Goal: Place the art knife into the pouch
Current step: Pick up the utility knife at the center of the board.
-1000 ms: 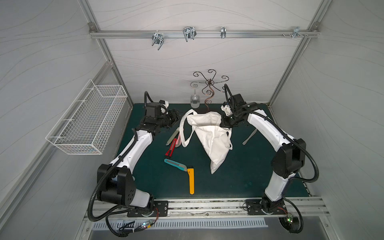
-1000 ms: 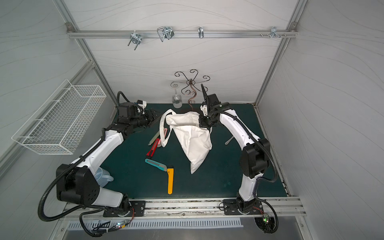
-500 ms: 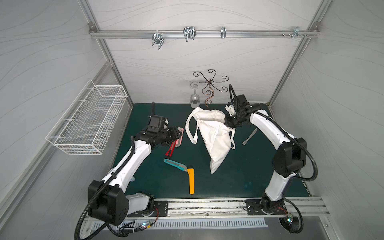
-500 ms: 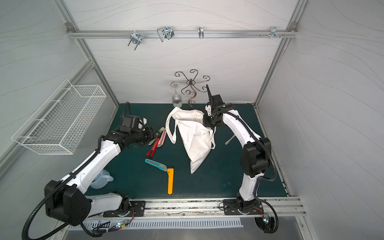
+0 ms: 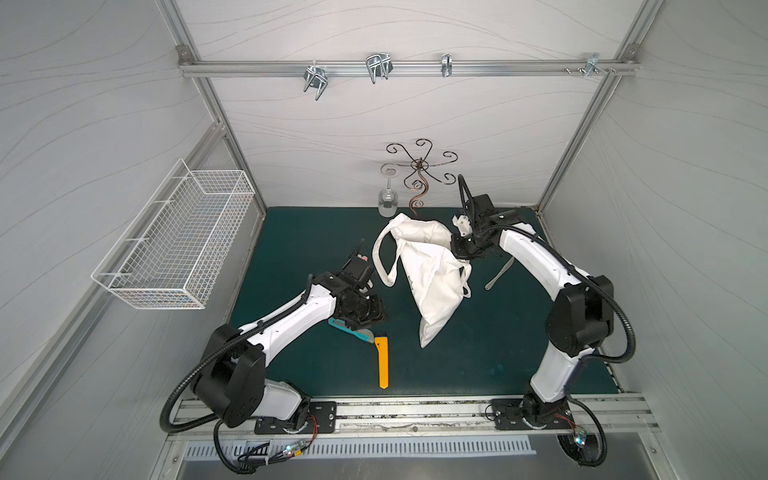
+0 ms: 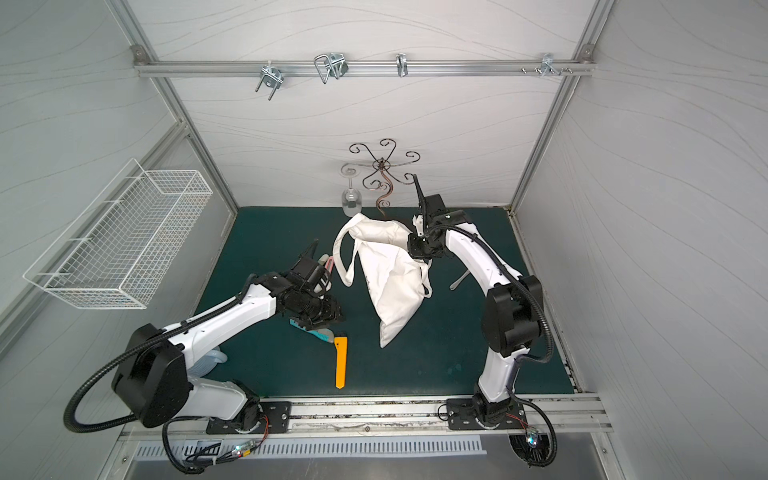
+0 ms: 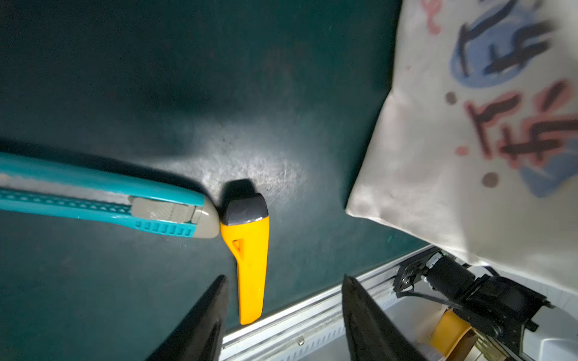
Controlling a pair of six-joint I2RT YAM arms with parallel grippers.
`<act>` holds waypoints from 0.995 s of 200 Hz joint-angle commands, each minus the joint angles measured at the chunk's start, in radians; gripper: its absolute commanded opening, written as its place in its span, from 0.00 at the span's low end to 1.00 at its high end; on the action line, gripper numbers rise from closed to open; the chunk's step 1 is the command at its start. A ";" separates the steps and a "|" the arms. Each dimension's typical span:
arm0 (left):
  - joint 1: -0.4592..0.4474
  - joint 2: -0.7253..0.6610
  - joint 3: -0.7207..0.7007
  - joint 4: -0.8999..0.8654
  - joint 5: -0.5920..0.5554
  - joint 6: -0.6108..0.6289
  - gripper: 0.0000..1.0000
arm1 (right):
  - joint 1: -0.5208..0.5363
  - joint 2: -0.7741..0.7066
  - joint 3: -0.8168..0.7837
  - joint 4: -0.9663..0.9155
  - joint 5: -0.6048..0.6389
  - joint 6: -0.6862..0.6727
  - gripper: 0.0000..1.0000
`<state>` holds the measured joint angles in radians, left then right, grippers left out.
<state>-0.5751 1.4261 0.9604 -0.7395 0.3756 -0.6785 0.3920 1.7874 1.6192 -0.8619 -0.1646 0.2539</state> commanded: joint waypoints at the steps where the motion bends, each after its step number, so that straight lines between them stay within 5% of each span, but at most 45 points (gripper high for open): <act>1: -0.053 0.030 -0.018 -0.027 0.043 -0.015 0.60 | -0.007 -0.044 -0.019 -0.018 0.015 -0.022 0.00; 118: -0.237 0.068 -0.138 0.076 -0.205 -0.160 0.59 | -0.005 -0.077 -0.054 -0.012 -0.018 -0.034 0.00; 199: -0.292 0.111 -0.163 0.145 -0.241 -0.212 0.59 | 0.005 -0.115 -0.044 -0.030 -0.013 -0.035 0.00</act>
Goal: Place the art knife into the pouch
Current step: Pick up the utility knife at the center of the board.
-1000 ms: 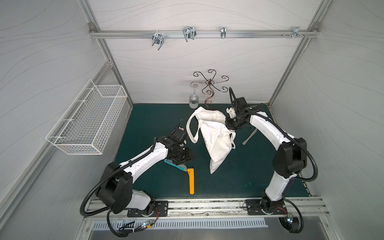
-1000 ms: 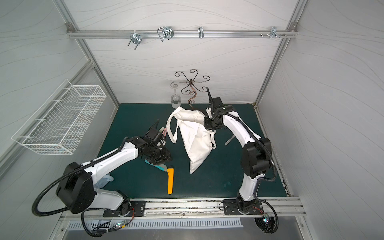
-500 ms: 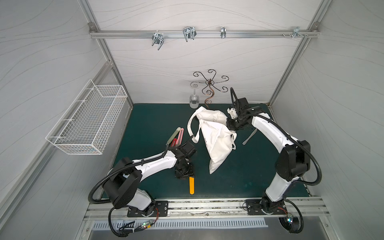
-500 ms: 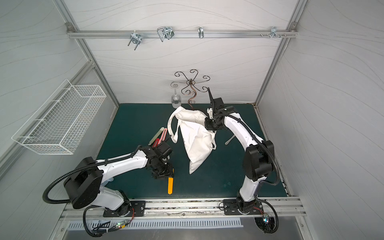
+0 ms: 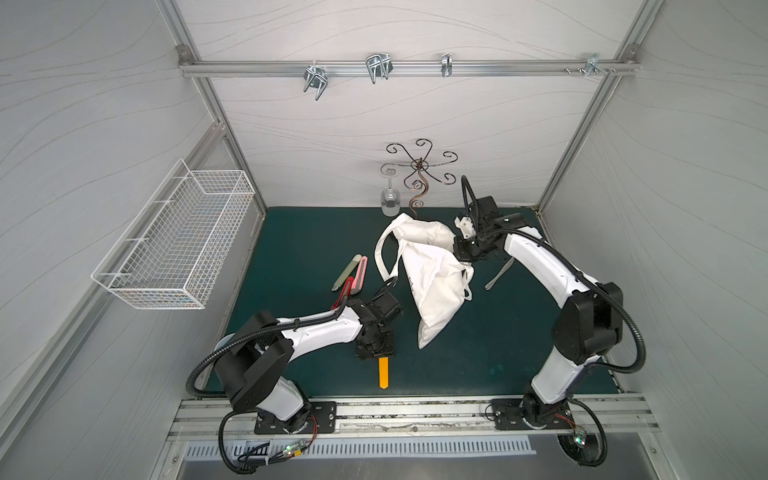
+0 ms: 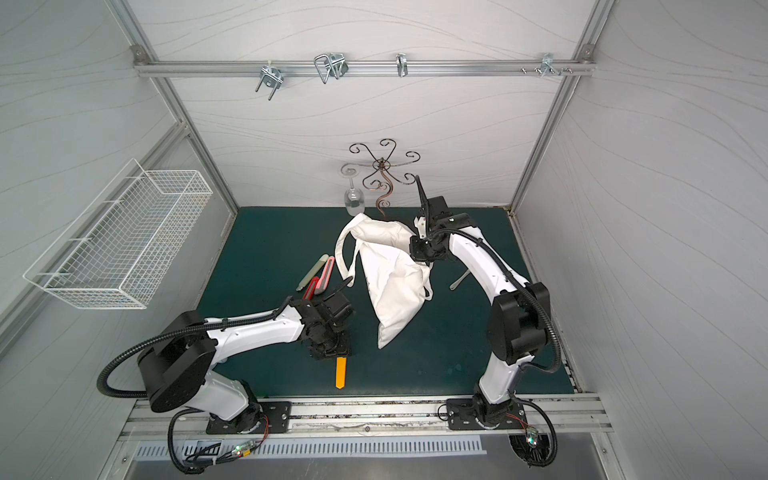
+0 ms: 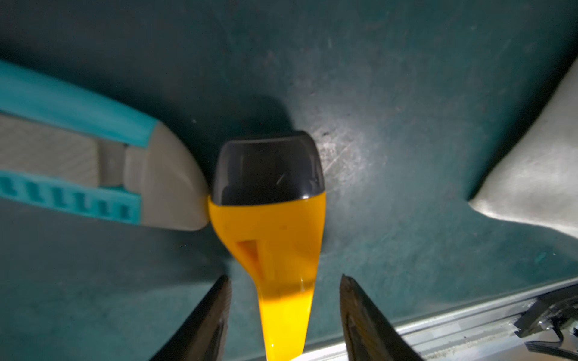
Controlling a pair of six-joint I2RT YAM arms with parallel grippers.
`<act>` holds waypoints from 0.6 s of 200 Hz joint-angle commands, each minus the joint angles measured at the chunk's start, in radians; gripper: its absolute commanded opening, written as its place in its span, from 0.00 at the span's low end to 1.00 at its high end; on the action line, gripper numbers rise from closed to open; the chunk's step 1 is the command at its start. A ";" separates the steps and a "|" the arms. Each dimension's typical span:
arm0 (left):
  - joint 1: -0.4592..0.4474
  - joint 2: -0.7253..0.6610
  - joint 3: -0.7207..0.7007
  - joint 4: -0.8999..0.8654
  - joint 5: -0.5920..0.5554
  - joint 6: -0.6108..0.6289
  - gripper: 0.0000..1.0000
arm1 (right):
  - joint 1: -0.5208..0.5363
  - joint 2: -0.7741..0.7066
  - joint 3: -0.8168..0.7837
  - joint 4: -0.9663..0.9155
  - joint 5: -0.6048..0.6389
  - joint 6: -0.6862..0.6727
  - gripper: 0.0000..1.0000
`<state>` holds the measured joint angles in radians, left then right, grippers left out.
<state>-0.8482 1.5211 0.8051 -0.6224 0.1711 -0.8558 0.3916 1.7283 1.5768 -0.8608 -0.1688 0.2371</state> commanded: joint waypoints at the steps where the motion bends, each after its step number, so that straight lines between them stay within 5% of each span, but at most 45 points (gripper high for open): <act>1: -0.020 0.016 -0.007 0.028 -0.038 -0.035 0.59 | 0.006 -0.057 -0.001 -0.031 -0.009 -0.018 0.00; 44: -0.037 0.038 -0.030 0.070 -0.044 -0.061 0.54 | 0.013 -0.090 0.006 -0.047 -0.003 -0.019 0.00; 120: -0.049 0.066 -0.016 0.052 -0.048 -0.057 0.19 | 0.018 -0.112 -0.011 -0.050 -0.002 -0.021 0.00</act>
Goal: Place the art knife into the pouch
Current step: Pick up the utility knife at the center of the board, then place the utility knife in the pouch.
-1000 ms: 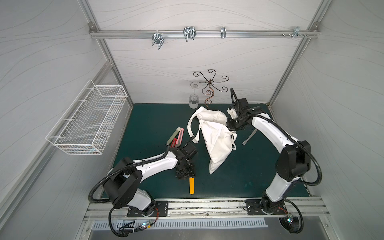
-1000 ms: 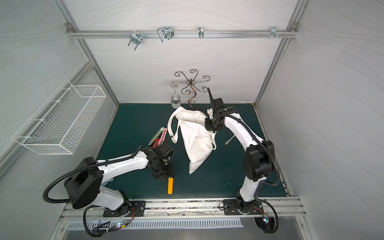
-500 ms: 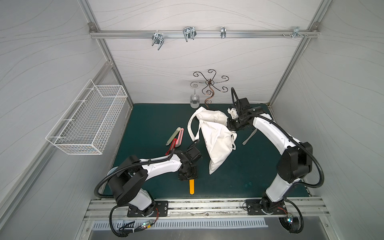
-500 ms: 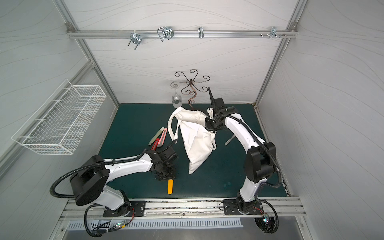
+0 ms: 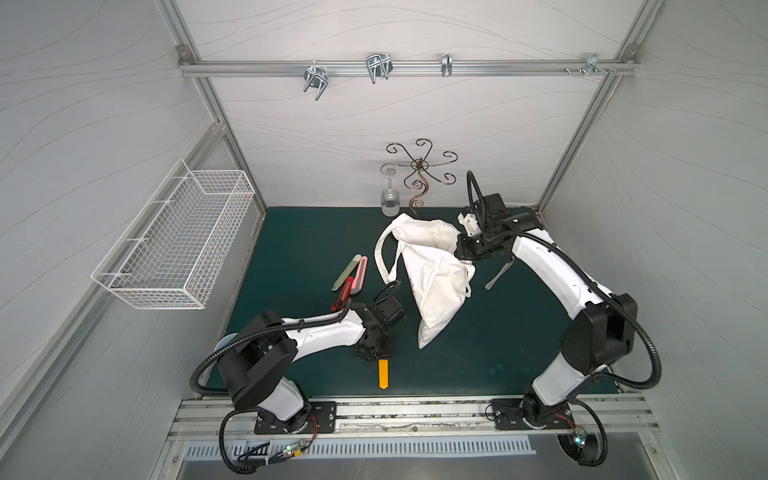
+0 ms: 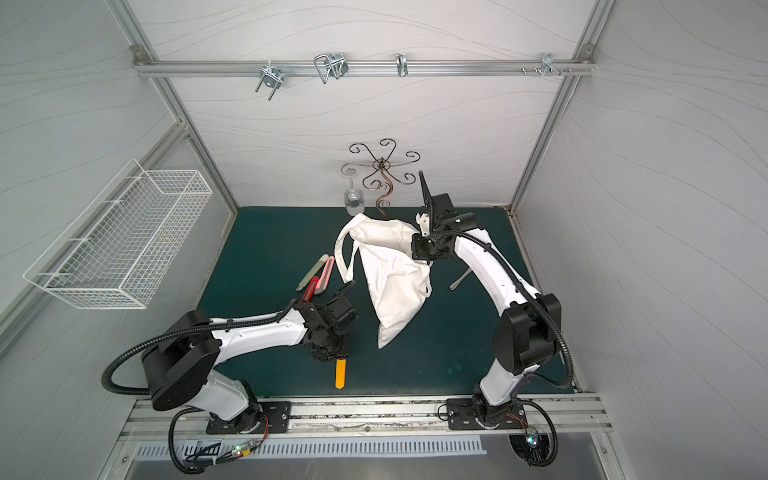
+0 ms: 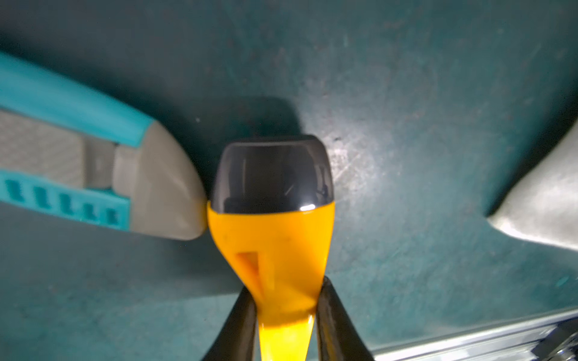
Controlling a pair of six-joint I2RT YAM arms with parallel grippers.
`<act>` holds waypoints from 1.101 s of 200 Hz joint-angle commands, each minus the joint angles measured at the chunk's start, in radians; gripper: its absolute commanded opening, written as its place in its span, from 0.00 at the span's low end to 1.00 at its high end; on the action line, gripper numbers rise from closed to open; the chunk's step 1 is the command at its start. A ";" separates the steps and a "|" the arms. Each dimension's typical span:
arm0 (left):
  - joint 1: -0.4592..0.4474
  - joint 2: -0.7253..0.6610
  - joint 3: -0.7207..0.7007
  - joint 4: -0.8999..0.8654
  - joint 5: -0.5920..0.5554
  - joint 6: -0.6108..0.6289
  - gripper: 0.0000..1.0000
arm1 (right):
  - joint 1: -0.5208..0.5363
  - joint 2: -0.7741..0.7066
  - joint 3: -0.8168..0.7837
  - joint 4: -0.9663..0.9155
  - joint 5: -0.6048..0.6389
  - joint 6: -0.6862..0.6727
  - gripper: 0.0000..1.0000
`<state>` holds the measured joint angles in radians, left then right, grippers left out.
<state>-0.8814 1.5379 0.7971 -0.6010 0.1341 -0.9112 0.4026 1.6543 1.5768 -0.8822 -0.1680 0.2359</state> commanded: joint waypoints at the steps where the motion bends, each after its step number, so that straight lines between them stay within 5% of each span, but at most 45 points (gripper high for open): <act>1: -0.016 0.049 -0.007 0.030 -0.012 -0.002 0.19 | 0.007 -0.037 -0.011 -0.030 -0.002 -0.021 0.00; 128: -0.017 -0.246 0.177 -0.310 -0.198 0.081 0.15 | 0.012 -0.031 -0.011 -0.046 0.045 -0.033 0.00; 220: 0.110 -0.200 0.704 -0.358 -0.320 0.318 0.16 | 0.056 -0.041 -0.061 -0.037 0.065 -0.028 0.00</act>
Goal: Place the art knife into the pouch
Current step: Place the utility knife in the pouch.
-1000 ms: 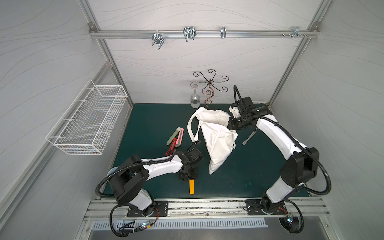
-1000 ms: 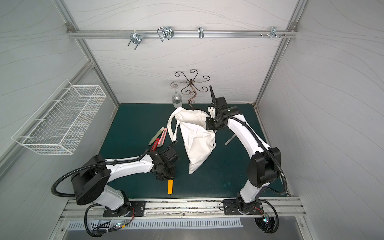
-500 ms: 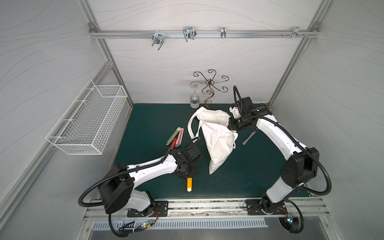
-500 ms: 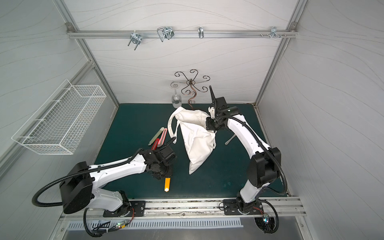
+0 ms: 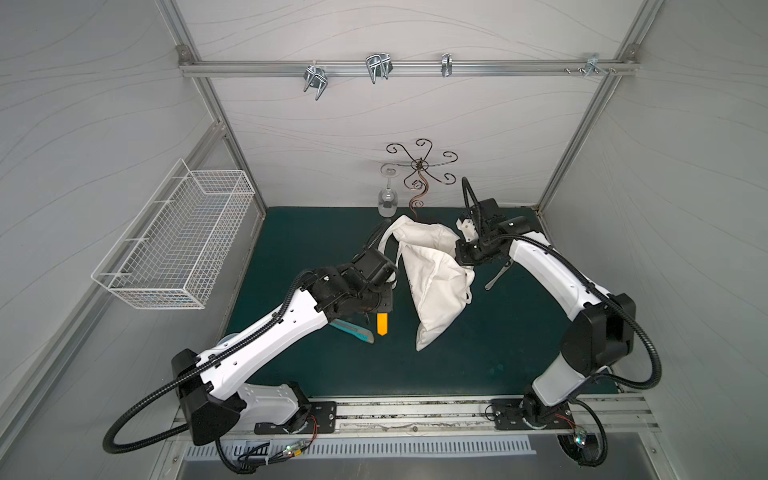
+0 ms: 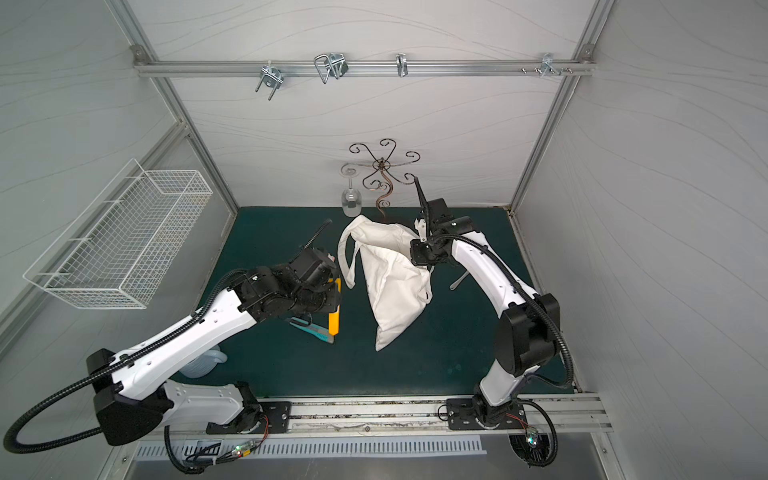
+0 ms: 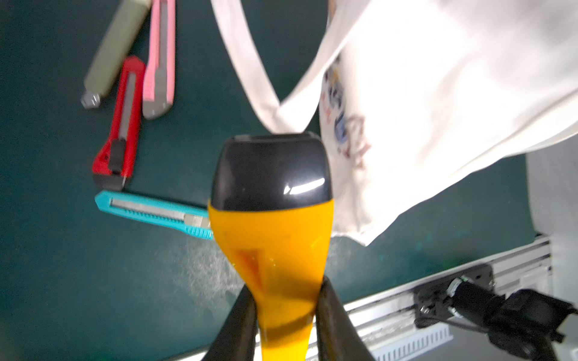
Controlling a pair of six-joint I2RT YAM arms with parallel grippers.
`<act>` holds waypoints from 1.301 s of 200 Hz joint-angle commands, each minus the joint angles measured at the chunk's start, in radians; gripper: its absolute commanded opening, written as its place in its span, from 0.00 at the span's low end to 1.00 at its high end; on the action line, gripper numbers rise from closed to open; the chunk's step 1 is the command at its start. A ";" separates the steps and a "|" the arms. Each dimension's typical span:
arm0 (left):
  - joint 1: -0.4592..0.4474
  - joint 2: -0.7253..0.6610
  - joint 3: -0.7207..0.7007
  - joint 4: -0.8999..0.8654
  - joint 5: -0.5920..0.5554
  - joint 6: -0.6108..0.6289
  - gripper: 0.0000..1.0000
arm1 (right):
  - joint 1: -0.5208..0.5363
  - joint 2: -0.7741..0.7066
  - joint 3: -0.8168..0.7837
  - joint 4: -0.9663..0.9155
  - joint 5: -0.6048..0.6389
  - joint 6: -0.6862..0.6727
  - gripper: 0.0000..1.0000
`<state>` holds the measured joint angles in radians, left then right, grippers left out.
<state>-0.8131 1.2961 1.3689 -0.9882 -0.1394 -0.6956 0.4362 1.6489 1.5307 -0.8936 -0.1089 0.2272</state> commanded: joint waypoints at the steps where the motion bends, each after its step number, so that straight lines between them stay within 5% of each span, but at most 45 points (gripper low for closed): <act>1: 0.043 0.045 0.139 0.031 -0.047 0.105 0.16 | 0.023 -0.035 -0.016 -0.026 0.006 -0.020 0.00; 74: 0.096 0.259 0.508 0.164 -0.052 0.321 0.18 | 0.091 -0.057 -0.041 -0.030 0.025 -0.016 0.00; 117: 0.106 0.336 0.599 0.263 -0.036 0.393 0.19 | 0.108 -0.077 -0.040 -0.040 0.032 -0.020 0.00; 155: 0.109 0.365 0.565 0.387 0.013 0.418 0.19 | 0.109 -0.089 -0.033 -0.047 0.040 -0.023 0.00; 232: 0.114 0.305 0.231 0.727 0.109 0.332 0.19 | 0.081 -0.075 0.035 -0.050 0.050 -0.032 0.00; 260: 0.115 0.263 0.149 0.808 0.158 0.301 0.31 | 0.047 -0.062 0.057 -0.050 0.033 -0.032 0.00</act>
<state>-0.7010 1.6295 1.5410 -0.3527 -0.0376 -0.3599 0.5137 1.5890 1.5494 -0.9257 -0.0681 0.2142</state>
